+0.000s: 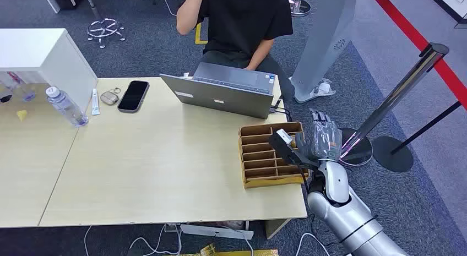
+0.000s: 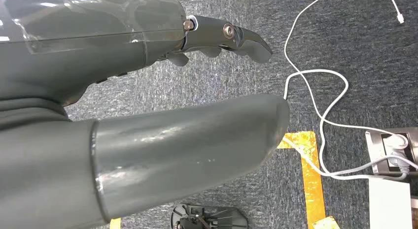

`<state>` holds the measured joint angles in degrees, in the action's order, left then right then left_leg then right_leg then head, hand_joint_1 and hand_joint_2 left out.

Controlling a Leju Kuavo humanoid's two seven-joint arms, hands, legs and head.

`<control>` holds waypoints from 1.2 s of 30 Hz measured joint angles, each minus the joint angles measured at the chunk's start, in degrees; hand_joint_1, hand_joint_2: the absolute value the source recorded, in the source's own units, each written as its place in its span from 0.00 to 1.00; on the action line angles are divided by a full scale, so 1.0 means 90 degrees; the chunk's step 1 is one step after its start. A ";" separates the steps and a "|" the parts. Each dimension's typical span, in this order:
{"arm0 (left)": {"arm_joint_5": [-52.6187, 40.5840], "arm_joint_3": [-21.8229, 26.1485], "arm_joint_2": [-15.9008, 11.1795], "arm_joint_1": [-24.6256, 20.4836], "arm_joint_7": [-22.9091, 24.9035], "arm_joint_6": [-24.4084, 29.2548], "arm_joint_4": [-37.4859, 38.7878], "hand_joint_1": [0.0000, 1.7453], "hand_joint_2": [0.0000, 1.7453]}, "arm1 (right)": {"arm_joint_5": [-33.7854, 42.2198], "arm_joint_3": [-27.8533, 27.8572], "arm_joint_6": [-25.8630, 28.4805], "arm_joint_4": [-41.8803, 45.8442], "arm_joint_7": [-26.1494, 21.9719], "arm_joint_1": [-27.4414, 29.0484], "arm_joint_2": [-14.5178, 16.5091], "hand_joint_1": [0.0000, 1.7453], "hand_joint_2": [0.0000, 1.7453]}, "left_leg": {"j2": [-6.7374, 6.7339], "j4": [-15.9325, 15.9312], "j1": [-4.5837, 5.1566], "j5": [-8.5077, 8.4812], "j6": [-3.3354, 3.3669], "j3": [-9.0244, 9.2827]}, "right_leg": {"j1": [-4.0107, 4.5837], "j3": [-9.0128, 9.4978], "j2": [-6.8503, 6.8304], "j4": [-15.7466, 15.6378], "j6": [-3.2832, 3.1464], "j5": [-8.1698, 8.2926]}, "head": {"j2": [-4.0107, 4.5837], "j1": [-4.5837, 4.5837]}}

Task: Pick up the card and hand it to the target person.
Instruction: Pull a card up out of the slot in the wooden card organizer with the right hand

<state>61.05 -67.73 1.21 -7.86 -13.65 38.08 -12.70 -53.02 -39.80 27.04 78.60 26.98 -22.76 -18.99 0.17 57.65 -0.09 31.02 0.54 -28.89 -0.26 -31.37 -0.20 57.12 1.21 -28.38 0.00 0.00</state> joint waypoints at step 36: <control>-0.0026 -0.0024 -0.0009 -0.0001 0.0027 0.0019 -0.0002 0.00 0.00 | 0.0289 -0.0306 -0.0656 -0.0454 0.0077 -0.0254 -0.0018 0.51 1.00 | -0.0003 -0.0005 0.0000 -0.0005 -0.0001 0.0002 | 0.0000 0.0002 0.0003 -0.0006 -0.0001 0.0007 | 0.0000 0.0000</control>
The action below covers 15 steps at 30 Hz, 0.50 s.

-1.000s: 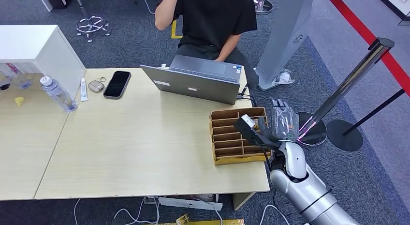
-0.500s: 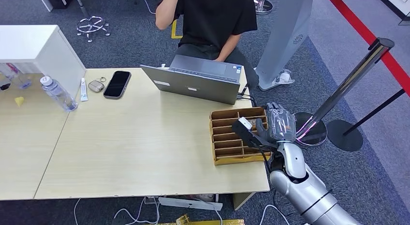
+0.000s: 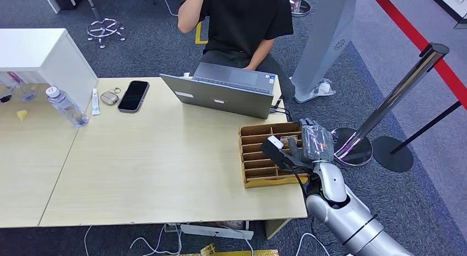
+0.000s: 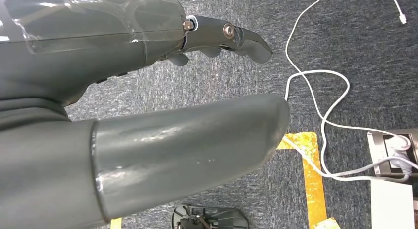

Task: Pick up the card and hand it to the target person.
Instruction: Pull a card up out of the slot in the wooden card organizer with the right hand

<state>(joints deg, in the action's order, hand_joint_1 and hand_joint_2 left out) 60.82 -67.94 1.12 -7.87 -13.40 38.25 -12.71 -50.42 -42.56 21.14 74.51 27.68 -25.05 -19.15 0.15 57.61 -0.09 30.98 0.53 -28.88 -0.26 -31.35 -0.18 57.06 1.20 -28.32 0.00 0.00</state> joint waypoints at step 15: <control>-0.0005 0.0004 0.0003 0.0000 0.0006 -0.0008 -0.0002 0.00 0.00 | 0.0076 -0.0071 -0.0104 -0.0213 0.0028 -0.0049 0.0012 0.54 1.00 | -0.0001 0.0000 0.0000 0.0001 0.0000 0.0001 | 0.0000 0.0000 0.0001 0.0000 0.0000 -0.0001 | 0.0000 0.0000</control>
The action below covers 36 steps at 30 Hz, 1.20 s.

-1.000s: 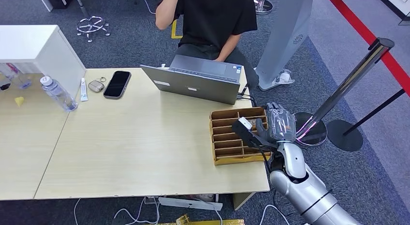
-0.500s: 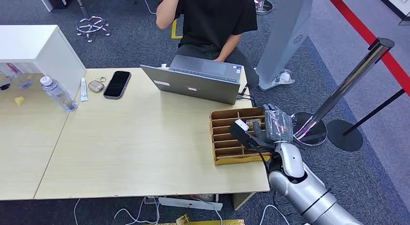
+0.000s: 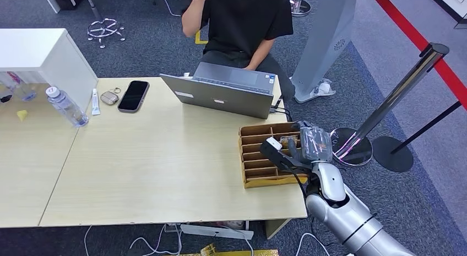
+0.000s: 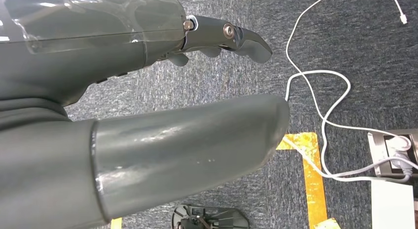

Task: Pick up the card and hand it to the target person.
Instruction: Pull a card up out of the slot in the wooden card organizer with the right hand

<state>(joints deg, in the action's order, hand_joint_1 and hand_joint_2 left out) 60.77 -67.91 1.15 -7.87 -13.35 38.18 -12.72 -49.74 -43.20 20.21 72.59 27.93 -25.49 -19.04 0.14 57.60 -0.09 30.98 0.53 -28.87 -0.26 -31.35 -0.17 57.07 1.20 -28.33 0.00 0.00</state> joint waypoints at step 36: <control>-0.0031 -0.0033 0.0007 -0.0003 0.0014 0.0007 -0.0001 0.00 0.00 | 0.0038 -0.0229 -0.0301 -0.0156 0.0033 -0.0123 0.0040 0.54 1.00 | -0.0002 0.0000 0.0000 0.0001 0.0000 0.0000 | 0.0000 0.0000 0.0002 0.0001 0.0000 0.0000 | 0.0000 0.0000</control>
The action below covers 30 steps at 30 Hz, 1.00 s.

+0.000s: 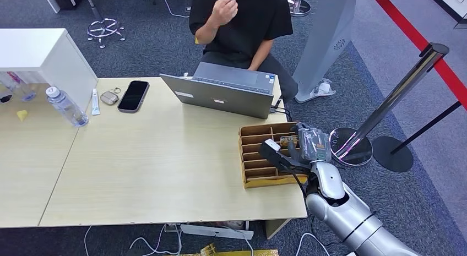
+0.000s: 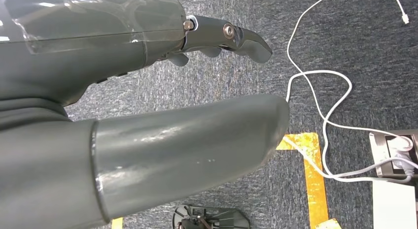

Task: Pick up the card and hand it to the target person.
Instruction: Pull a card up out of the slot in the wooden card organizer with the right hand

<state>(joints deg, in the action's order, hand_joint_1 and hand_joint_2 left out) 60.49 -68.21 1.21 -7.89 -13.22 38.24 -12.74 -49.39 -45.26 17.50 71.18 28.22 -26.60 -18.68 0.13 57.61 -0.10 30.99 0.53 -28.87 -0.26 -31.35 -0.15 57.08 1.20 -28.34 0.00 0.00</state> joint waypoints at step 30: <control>0.0018 0.0018 0.0006 -0.0012 -0.0023 -0.0006 0.0007 0.00 0.00 | 0.0132 -0.0144 -0.0258 0.0001 -0.0030 -0.0135 -0.0024 0.61 1.00 | 0.0000 0.0003 0.0001 0.0000 0.0000 -0.0004 | -0.0001 -0.0004 0.0000 0.0003 0.0000 0.0000 | 0.0000 0.0000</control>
<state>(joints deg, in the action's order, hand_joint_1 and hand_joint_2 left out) 60.65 -68.05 1.27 -8.00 -13.43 38.19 -12.68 -48.21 -46.56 15.17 71.19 27.95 -27.81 -18.89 0.13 57.63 -0.08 30.99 0.53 -28.91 -0.27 -31.38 -0.15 57.10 1.20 -28.33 0.00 0.00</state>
